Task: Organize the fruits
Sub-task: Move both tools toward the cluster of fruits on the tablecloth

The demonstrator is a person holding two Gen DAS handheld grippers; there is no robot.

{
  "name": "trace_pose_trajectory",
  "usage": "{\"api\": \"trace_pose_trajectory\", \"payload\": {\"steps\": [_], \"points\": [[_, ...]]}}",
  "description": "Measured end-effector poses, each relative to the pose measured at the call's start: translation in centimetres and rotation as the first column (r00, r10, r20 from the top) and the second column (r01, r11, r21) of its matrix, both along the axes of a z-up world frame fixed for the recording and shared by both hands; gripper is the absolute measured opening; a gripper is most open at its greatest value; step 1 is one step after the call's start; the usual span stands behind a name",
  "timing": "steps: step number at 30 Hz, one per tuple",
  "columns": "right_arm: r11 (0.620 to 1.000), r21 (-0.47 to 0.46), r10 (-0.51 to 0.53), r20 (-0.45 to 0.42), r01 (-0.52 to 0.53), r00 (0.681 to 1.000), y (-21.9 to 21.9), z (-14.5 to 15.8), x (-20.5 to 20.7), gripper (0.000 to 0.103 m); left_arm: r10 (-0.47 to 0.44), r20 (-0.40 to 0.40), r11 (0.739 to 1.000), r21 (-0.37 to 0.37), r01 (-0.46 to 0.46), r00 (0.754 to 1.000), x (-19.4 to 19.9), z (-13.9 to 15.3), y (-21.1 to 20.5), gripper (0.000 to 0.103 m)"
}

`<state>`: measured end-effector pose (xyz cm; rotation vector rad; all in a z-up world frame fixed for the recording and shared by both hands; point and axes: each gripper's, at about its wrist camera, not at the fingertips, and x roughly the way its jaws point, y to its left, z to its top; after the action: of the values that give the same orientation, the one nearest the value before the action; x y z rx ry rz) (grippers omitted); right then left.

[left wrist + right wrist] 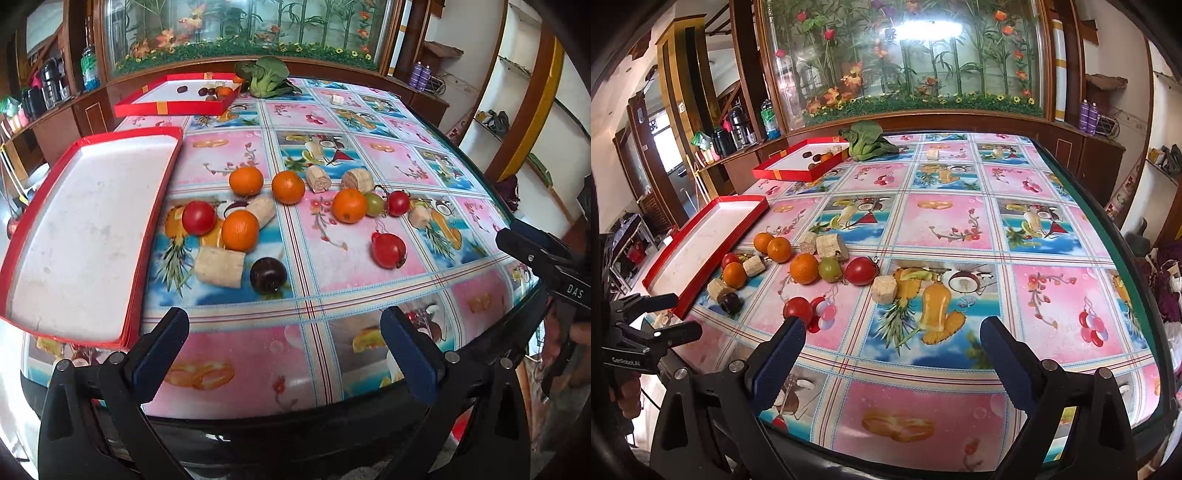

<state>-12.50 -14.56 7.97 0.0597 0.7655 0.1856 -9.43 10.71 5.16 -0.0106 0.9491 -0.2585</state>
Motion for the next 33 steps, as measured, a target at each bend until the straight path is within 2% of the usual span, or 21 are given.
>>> {"api": "trace_pose_trajectory", "payload": {"steps": [9, 18, 23, 28, 31, 33], "points": [[0.999, 0.014, 0.042, -0.014, -0.042, 0.999, 1.5, -0.4, 0.3, 0.094, 0.049, -0.037, 0.999, 0.005, -0.049, 0.998, 1.2, -1.0, -0.3, 0.103], [0.997, 0.008, 0.082, -0.024, -0.082, 0.996, 3.2, -0.7, 0.7, 0.093, 0.052, -0.060, 0.999, 0.012, -0.051, 0.997, 1.5, -1.6, -1.2, 0.103], [0.998, 0.009, 0.062, -0.035, -0.061, 0.997, 2.5, -1.0, 1.0, 0.091, 0.053, -0.067, 0.999, 0.002, -0.053, 0.996, 1.7, -1.6, -1.3, 0.103], [1.000, -0.019, 0.017, -0.041, -0.018, 0.999, 0.2, -1.2, 1.6, 0.087, -0.006, -0.051, 1.000, 0.007, 0.007, 0.999, 1.9, -0.8, -3.6, 0.103], [1.000, -0.013, -0.021, -0.066, 0.020, 0.998, -2.0, -1.5, 2.4, 0.082, -0.090, -0.037, 0.996, 0.007, 0.090, 0.995, 2.0, -0.2, -6.3, 0.103], [0.999, 0.008, -0.033, -0.088, 0.034, 0.996, -3.4, -1.7, 3.2, 0.082, -0.140, -0.034, 0.990, 0.000, 0.140, 0.990, 2.2, 0.0, -7.9, 0.103]]}}
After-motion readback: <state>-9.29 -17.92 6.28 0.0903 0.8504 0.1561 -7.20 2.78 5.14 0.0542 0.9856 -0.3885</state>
